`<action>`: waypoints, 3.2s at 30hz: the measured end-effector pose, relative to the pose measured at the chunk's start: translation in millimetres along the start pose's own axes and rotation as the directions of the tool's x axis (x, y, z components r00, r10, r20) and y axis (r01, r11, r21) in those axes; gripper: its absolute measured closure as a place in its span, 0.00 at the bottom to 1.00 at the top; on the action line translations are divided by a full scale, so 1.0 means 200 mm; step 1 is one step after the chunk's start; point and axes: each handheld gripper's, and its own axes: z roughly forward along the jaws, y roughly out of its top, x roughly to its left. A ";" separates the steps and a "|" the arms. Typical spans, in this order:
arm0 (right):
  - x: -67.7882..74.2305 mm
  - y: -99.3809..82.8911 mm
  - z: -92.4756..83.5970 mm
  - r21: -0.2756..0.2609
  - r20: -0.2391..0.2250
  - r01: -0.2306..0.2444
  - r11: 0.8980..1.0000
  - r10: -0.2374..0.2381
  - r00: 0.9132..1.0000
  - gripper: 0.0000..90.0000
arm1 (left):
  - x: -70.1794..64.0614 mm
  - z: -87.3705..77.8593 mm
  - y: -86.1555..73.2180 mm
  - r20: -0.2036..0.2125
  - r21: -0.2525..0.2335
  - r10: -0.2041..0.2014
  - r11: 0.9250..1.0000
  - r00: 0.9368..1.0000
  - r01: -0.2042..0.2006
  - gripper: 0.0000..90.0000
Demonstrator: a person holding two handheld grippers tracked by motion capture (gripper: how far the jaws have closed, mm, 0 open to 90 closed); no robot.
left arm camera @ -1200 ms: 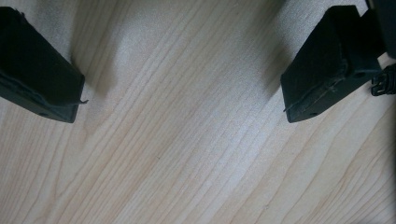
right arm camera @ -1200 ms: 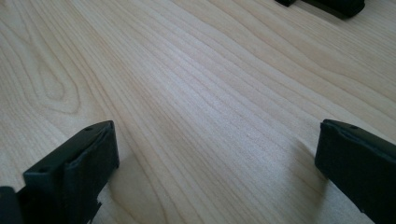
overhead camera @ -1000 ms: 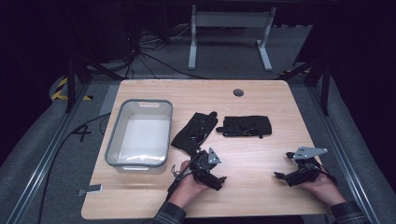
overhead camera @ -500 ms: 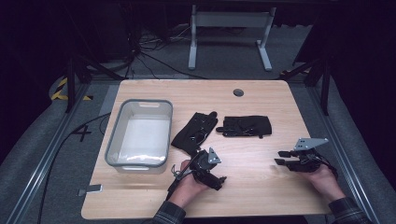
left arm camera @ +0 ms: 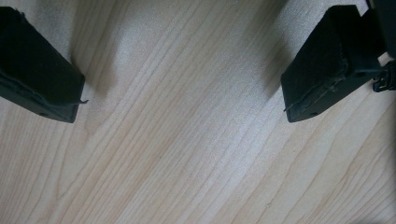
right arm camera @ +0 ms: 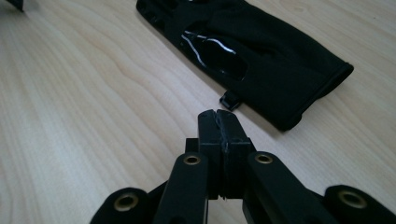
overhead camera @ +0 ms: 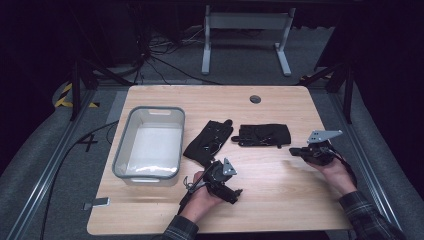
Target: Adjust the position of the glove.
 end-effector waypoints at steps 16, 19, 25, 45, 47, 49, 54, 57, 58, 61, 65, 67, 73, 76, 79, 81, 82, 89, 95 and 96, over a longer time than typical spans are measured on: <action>-0.17 0.11 0.14 -0.014 0.026 -0.021 1.000 0.021 0.999 1.00 | 0.00 0.00 0.00 0.000 0.000 0.000 1.000 1.000 0.000 0.00; -0.19 0.11 0.16 -0.016 0.036 -0.019 1.000 0.020 0.999 1.00 | 0.00 0.00 0.00 0.000 0.000 0.000 1.000 1.000 0.000 0.00; -0.23 0.09 0.21 0.015 0.057 -0.026 1.000 0.026 0.998 1.00 | 0.00 0.00 0.00 0.000 0.000 0.000 1.000 1.000 0.000 0.00; -0.18 0.05 0.19 0.088 0.033 0.002 0.996 -0.005 0.999 1.00 | 0.00 0.00 0.00 0.000 0.000 0.000 1.000 1.000 0.000 0.00; -0.17 0.04 0.18 0.094 0.024 0.006 0.996 -0.008 1.000 1.00 | 0.00 0.00 0.00 0.000 0.000 0.000 1.000 1.000 0.000 0.00; -0.16 0.03 0.16 0.100 0.015 0.005 0.995 -0.006 1.000 1.00 | 0.00 0.00 0.00 0.000 0.000 0.000 1.000 1.000 0.000 0.00; -0.12 0.01 0.13 0.107 -0.004 0.020 0.994 -0.019 1.000 1.00 | 0.00 0.00 0.00 0.000 0.000 0.000 1.000 1.000 0.000 0.00; -0.10 -0.01 0.11 0.111 -0.020 0.016 0.994 -0.014 1.000 1.00 | 0.00 0.00 0.00 0.000 0.000 0.000 1.000 1.000 0.000 0.00; -0.09 -0.01 0.11 0.113 -0.022 0.016 0.994 -0.014 1.000 1.00 | 0.00 0.00 0.00 0.000 0.000 0.000 1.000 1.000 0.000 0.00; -0.07 -0.03 0.09 0.111 -0.036 0.016 0.994 -0.012 0.999 1.00 | 0.00 0.00 0.00 0.000 0.000 0.000 1.000 1.000 0.000 0.00; -0.03 -0.05 0.06 0.115 -0.052 0.020 0.993 -0.014 0.999 1.00 | 0.00 0.00 0.00 0.000 0.000 0.000 1.000 1.000 0.000 0.00; -0.01 -0.07 0.05 0.115 -0.061 0.026 0.993 -0.019 0.998 1.00 | 0.00 0.00 0.00 0.001 0.000 0.000 1.000 1.000 0.000 0.00; 0.07 -0.10 0.00 0.121 -0.085 0.041 0.992 -0.031 0.996 1.00 | 0.00 0.00 0.00 0.000 0.000 0.000 1.000 1.000 0.000 0.00; 0.10 -0.12 -0.01 0.122 -0.095 0.048 0.991 -0.037 0.995 1.00 | 0.00 0.00 0.00 0.000 0.000 0.000 1.000 1.000 0.000 0.00; 0.15 -0.14 -0.04 0.123 -0.112 0.057 0.991 -0.043 0.993 1.00 | 0.00 0.00 0.00 0.000 0.000 0.000 1.000 1.000 0.000 0.00; 0.19 -0.16 -0.06 0.123 -0.125 0.063 0.990 -0.048 0.991 1.00 | 0.00 0.00 0.00 0.000 0.000 0.000 1.000 1.000 0.000 0.00; 0.19 -0.16 -0.06 0.123 -0.125 0.063 0.990 -0.048 0.991 1.00 | 0.00 0.00 0.00 0.000 0.000 0.000 1.000 1.000 0.000 0.00; 0.27 -0.19 -0.11 0.114 -0.144 0.082 0.990 -0.065 0.987 1.00 | 0.00 0.00 0.00 0.000 0.000 -0.001 1.000 1.000 0.001 0.00; 0.20 -0.11 -0.15 0.055 -0.116 0.067 0.996 -0.060 0.991 1.00 | 0.00 0.00 0.00 0.001 0.000 0.000 1.000 1.000 0.000 0.00; 0.18 -0.10 -0.14 0.047 -0.107 0.062 0.997 -0.057 0.993 1.00 | 0.00 0.00 0.00 0.001 0.000 0.000 1.000 1.000 0.000 0.00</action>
